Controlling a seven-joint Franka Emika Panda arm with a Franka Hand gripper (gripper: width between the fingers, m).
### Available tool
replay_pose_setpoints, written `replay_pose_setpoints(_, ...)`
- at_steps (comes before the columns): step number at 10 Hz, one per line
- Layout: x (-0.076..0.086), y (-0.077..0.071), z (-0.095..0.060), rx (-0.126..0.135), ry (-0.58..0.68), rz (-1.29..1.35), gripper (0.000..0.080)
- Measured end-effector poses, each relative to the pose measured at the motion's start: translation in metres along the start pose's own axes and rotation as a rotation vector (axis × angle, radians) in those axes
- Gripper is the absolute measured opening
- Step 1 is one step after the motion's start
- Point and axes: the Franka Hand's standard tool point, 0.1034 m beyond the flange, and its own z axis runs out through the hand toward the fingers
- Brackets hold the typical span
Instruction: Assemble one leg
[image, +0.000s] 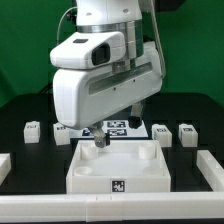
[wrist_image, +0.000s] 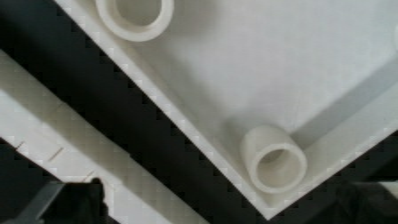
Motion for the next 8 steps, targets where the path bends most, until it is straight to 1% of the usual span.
replay_pose_setpoints(1,0.0006,0.0026,-0.0002,0.004,0.010,-0.003,0.0650)
replay_pose_setpoints(8,0.0004,0.0027,-0.0001,0.004,0.010,-0.003,0.0650)
